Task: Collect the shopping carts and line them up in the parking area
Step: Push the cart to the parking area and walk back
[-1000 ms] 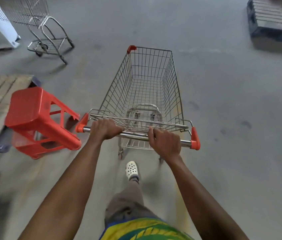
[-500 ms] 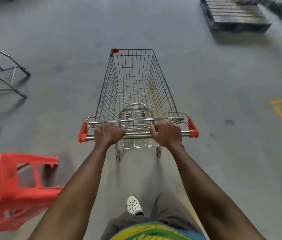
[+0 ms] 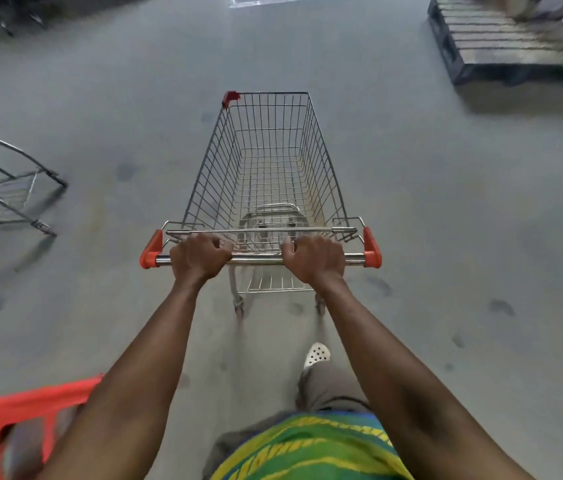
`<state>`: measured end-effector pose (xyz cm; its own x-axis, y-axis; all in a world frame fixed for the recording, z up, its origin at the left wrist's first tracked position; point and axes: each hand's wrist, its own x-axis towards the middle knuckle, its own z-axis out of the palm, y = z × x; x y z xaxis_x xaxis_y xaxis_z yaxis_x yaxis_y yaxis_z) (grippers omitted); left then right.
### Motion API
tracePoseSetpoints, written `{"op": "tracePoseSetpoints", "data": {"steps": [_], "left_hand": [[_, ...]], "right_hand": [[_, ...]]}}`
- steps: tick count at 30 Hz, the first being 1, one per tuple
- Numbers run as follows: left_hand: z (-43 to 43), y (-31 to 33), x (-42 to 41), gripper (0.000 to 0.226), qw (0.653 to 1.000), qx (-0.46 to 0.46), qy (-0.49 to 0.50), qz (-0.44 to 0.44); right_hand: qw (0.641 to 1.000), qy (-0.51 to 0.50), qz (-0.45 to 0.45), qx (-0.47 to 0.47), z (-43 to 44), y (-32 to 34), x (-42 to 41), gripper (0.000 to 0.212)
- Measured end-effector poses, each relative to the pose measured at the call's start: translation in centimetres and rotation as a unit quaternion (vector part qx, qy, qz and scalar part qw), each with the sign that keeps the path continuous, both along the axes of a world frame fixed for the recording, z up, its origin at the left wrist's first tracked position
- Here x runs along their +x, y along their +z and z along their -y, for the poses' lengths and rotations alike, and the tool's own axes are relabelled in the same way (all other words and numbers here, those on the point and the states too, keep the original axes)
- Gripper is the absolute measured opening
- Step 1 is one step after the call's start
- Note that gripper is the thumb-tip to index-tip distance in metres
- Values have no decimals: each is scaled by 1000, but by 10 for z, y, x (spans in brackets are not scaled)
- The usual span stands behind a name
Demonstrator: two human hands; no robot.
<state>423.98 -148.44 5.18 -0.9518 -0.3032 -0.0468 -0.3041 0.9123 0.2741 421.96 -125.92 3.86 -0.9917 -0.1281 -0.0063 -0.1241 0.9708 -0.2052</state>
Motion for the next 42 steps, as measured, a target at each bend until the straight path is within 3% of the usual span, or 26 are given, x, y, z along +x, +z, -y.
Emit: {"op": "tracePoseSetpoints", "data": {"steps": [8, 20, 28, 35, 38, 42], "left_hand": [[2, -2, -151, 31, 999, -8, 39, 37], [86, -11, -448, 27, 999, -30, 9, -23], [140, -16, -641, 38, 998, -24, -55, 10], [161, -19, -784, 34, 997, -17, -72, 7], [165, -21, -853, 39, 997, -18, -79, -6], [173, -24, -953, 48, 996, -8, -89, -14]], "right_hand": [[999, 41, 23, -5, 2, -1, -160, 61], [999, 41, -1, -4, 81, -11, -444, 62], [999, -28, 15, -36, 131, -7, -610, 45], [993, -98, -15, -69, 153, -15, -736, 46], [992, -113, -45, -17, 156, -20, -808, 53], [990, -110, 89, -7, 161, -7, -921, 57]]}}
